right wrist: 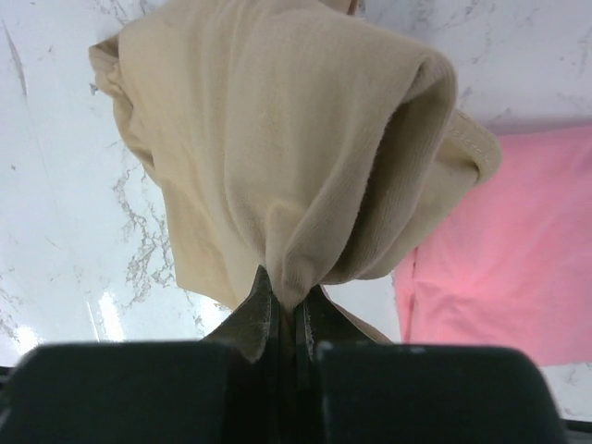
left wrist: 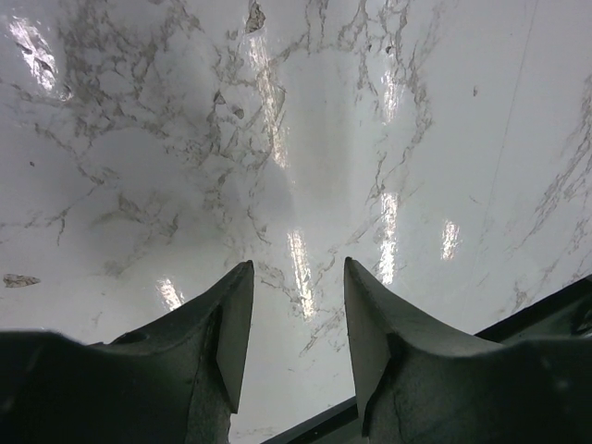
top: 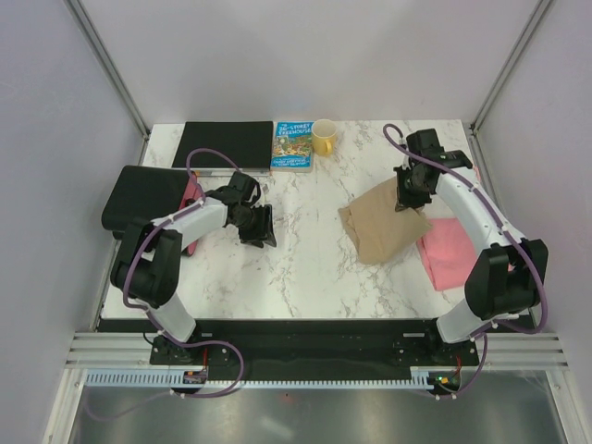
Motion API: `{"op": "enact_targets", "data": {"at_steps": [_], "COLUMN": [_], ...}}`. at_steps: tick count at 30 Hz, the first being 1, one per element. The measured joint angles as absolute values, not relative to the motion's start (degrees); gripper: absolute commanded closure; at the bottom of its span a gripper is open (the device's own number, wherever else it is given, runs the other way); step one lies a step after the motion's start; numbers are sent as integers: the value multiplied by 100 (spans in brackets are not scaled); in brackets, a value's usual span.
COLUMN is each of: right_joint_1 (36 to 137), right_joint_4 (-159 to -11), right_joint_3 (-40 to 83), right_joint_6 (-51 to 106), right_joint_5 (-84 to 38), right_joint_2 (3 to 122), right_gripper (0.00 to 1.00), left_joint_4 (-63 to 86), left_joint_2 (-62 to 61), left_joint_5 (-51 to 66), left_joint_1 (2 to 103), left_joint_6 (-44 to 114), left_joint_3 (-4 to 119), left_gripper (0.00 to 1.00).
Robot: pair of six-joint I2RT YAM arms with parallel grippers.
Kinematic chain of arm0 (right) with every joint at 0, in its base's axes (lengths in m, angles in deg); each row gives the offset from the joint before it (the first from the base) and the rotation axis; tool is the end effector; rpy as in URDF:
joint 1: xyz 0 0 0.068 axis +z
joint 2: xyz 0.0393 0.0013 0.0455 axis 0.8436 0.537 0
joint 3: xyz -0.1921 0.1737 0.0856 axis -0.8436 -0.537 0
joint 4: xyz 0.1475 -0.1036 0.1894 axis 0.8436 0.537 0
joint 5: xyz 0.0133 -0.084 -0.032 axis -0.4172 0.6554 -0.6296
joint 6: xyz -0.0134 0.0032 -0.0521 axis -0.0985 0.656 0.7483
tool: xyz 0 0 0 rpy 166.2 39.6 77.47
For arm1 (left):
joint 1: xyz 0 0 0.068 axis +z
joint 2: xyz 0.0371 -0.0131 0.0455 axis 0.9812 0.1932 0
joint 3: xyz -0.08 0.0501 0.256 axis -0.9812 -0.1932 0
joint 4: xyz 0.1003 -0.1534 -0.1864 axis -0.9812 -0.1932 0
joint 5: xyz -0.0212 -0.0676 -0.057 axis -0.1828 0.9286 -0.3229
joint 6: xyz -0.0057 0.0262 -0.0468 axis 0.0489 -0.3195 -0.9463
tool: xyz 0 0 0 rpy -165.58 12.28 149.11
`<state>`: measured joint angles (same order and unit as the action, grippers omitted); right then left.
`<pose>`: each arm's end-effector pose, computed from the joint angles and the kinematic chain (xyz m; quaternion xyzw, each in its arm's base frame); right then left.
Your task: Fold and stack the t-shirts
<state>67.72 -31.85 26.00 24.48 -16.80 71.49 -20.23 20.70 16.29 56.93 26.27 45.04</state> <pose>0.3155 0.0575 0.2924 -0.0042 0.9755 0.0484 0.2145 0.2965 -0.1307 0.1765 0.0436 0.9686 -0.2066 0.1312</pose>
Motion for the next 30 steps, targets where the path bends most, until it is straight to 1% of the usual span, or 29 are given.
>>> {"op": "enact_targets", "data": {"at_steps": [7,21,30], "right_joint_1": [6687,6042,5605], "right_joint_4": [-2774,-2342,-2315], "right_joint_3": [2759,2711,2340], "right_joint_6": [2474,2552,2644], "right_joint_5": [-1252,-371,57], "right_joint_2": [7144,6766,6447], "right_gripper": [100,100,100], "left_joint_4": [-2012,-1975,-1933], "left_joint_2": [2249,2501,2675], "left_joint_5": [1739,1970,2248], "left_joint_1": [5693,5682,5542], "left_joint_6": [2625,2625,2618], "left_joint_3": [4504,4504,4585], "left_gripper": [51,53,55]}}
